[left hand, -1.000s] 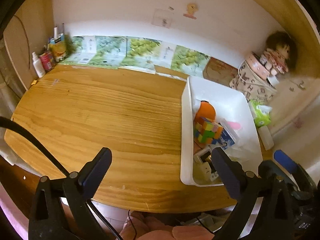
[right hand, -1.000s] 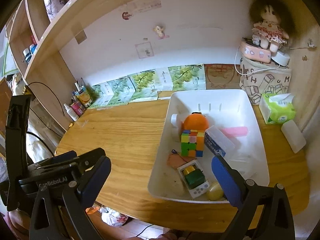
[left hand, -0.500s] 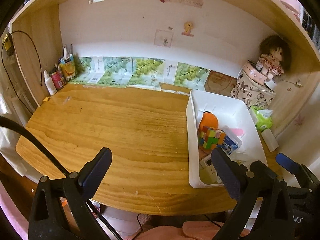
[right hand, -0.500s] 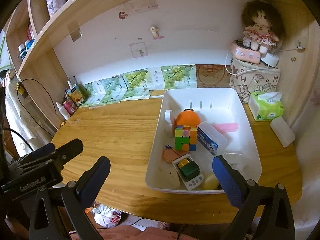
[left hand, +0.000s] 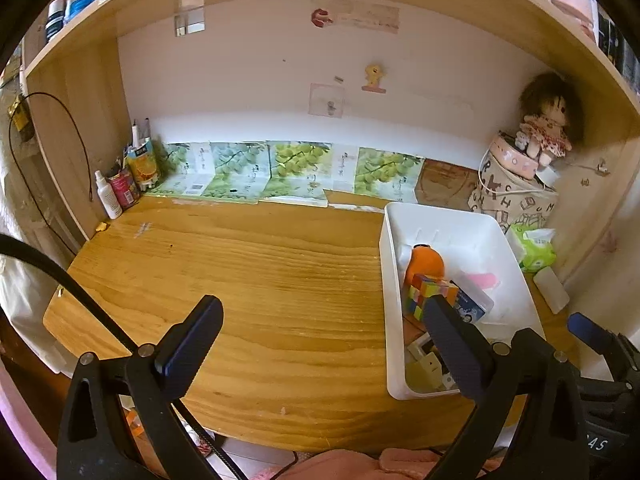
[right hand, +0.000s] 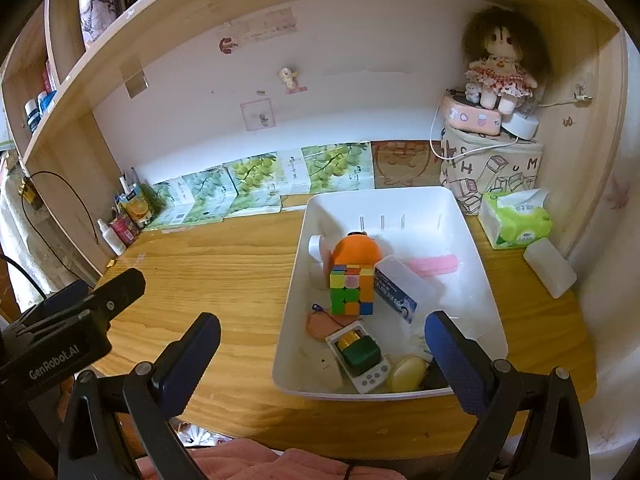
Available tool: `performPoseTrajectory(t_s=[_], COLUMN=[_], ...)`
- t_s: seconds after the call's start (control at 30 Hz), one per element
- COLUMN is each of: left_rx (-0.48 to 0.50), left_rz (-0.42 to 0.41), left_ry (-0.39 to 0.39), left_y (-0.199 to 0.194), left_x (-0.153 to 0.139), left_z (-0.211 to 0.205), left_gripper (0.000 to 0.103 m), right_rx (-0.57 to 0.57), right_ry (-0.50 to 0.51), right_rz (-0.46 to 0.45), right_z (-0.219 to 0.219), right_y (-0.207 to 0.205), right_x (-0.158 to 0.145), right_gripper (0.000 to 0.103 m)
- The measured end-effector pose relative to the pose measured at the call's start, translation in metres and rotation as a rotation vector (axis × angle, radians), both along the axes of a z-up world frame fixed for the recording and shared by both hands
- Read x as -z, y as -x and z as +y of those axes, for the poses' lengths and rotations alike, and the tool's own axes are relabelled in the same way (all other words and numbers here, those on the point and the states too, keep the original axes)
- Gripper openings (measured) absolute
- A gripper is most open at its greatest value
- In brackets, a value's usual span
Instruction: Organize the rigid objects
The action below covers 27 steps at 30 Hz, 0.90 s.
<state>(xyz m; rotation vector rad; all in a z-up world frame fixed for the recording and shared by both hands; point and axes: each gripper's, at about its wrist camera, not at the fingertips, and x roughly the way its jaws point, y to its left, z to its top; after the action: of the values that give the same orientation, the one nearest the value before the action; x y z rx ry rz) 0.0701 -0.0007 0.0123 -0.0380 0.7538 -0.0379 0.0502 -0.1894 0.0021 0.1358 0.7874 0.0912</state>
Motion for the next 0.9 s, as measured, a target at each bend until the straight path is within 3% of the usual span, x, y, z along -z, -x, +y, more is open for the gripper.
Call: performPoseTrajectory(t_s=[0.47,0.9], left_rx=[-0.02,-0.016], left_rz=[0.059,0.061], left_ry=[-0.01,-0.038], left_y=[-0.01,-0.011], left_x=[0.014,0.015], left_z=[-0.011,-0.021], left_gripper=[0.101,0.101], right_rx=[-0.028,-0.03], right_ry=[0.035,0.034], right_rz=[0.047,0.093], right_z=[-0.003,-0.01], right_y=[-0.012,-0.018], right_x=[0.014,0.023], right_gripper=[0.102,0.102])
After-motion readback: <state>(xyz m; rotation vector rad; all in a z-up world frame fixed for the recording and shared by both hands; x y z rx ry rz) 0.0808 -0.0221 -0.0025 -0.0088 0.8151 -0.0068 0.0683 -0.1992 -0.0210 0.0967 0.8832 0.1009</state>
